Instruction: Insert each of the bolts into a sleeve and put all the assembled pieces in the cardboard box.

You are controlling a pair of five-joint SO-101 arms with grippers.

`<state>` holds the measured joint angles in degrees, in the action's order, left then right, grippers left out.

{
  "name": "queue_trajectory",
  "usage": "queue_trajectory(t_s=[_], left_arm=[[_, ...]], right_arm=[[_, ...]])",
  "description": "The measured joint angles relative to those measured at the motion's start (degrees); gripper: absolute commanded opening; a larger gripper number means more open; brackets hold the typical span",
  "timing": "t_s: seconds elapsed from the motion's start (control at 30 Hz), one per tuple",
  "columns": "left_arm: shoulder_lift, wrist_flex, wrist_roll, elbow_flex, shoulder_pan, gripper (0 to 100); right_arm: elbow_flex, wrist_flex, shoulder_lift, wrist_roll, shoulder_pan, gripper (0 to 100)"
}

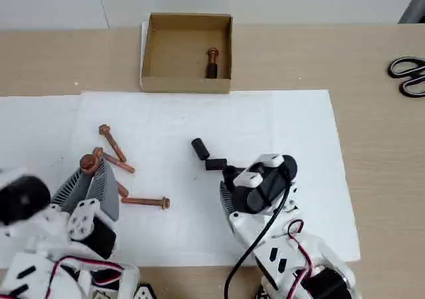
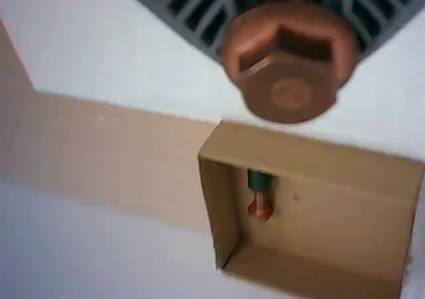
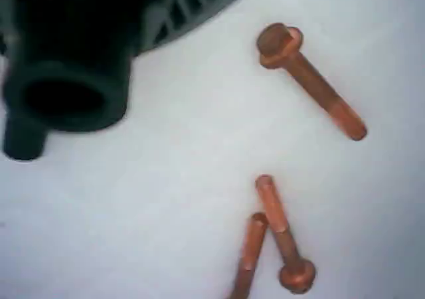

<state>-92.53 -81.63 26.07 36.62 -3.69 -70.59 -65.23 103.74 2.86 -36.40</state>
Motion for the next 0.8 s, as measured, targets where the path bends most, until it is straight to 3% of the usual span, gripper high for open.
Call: queue_trajectory(t_s=[0.2,0.37,0.6,0.8], left_arm=[[-10.5,8.3,0.0,12.5,0.0,1],[-11.0,13.5,4.0,14.5,-1.1,1],[-11.0,14.9,8.1,17.5,-12.7,1],[-11.0,15.0,8.3,21.5,-14.2,1]], right_arm=[[-3.5,1.8,-0.4,0.0,-6.1,0.4],[-6.5,7.2,-0.4,0.0,-9.5,0.4],[-9.7,9.5,-0.4,0.0,-14.2,0.4],[-9.8,9.6,-0.4,0.0,-17.1,0.4]])
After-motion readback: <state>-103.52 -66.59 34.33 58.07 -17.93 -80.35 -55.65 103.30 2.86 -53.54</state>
